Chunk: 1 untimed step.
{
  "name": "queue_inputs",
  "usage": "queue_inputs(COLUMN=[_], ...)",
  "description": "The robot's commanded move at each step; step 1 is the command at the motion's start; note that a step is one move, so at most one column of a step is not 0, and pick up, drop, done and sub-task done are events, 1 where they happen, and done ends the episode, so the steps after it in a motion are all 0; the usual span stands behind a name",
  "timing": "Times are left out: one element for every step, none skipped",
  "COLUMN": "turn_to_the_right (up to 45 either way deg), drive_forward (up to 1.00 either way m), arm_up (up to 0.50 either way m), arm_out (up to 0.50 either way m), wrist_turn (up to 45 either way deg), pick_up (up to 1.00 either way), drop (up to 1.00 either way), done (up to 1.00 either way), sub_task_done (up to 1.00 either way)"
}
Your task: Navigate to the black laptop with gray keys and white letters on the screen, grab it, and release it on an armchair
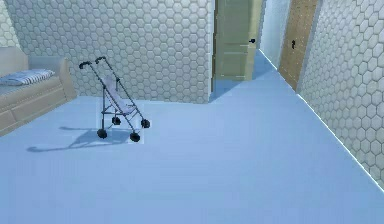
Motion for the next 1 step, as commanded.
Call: queue_inputs(turn_to_the_right=[0.0], drive_forward=[0.0], arm_up=[0.1], arm_out=[0.0], wrist_turn=[0.0], pick_up=[0.0], drop=[0.0], done=[0.0], sub_task_done=[0.0])
